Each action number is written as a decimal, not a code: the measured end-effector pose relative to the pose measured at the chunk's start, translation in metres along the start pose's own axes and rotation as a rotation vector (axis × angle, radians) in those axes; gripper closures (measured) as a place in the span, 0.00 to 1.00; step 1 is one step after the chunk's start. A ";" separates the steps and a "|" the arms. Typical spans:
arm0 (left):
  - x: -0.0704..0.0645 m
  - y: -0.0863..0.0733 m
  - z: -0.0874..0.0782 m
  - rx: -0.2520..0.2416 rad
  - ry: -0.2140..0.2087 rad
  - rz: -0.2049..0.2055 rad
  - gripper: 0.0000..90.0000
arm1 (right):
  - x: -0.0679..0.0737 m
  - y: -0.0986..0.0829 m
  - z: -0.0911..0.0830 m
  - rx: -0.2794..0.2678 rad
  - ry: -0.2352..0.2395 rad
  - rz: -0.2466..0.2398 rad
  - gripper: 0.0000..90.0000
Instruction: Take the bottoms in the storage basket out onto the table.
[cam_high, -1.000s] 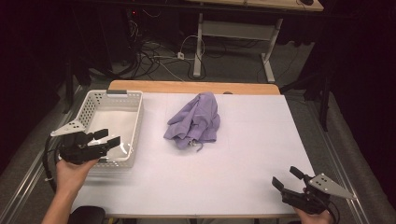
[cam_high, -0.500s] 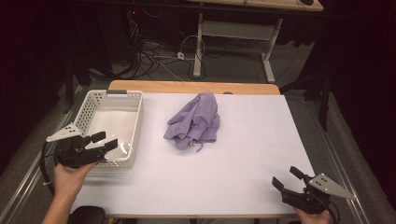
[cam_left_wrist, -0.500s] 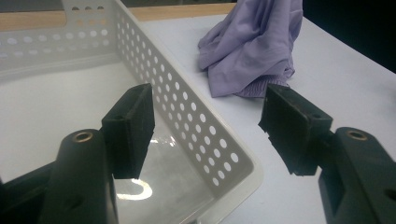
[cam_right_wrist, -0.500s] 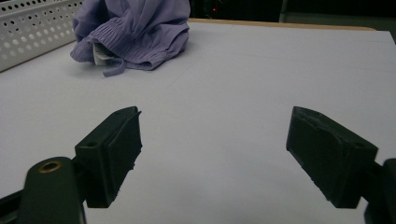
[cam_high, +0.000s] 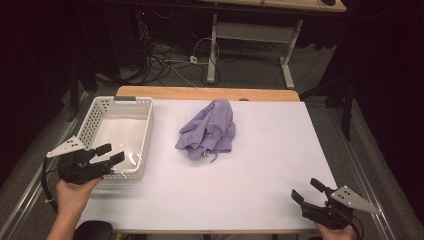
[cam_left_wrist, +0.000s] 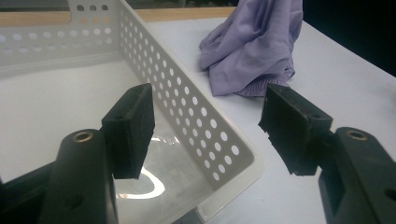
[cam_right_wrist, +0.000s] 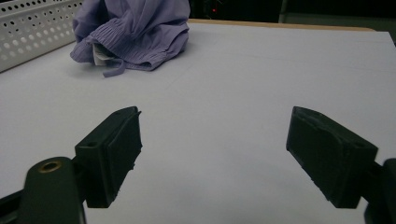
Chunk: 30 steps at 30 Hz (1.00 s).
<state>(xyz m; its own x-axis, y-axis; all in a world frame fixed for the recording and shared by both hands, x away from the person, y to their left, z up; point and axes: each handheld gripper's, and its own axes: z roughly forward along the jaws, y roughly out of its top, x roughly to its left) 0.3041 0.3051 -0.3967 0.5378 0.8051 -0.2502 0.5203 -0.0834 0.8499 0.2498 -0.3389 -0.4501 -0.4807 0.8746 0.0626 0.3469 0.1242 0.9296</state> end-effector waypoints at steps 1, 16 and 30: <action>0.000 -0.001 0.000 -0.001 -0.001 0.001 0.38 | 0.000 0.000 0.000 0.000 -0.001 0.001 0.21; -0.002 -0.011 -0.005 -0.023 0.005 -0.002 0.38 | 0.000 0.000 0.000 -0.001 -0.001 0.001 0.21; -0.002 -0.023 -0.005 -0.034 0.028 0.002 0.38 | 0.000 0.000 0.000 -0.001 -0.002 0.007 0.21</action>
<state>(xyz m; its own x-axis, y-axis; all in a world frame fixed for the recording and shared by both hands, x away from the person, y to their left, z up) 0.2875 0.3079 -0.4133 0.5197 0.8211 -0.2361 0.4962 -0.0652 0.8658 0.2501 -0.3388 -0.4501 -0.4769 0.8763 0.0688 0.3499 0.1174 0.9294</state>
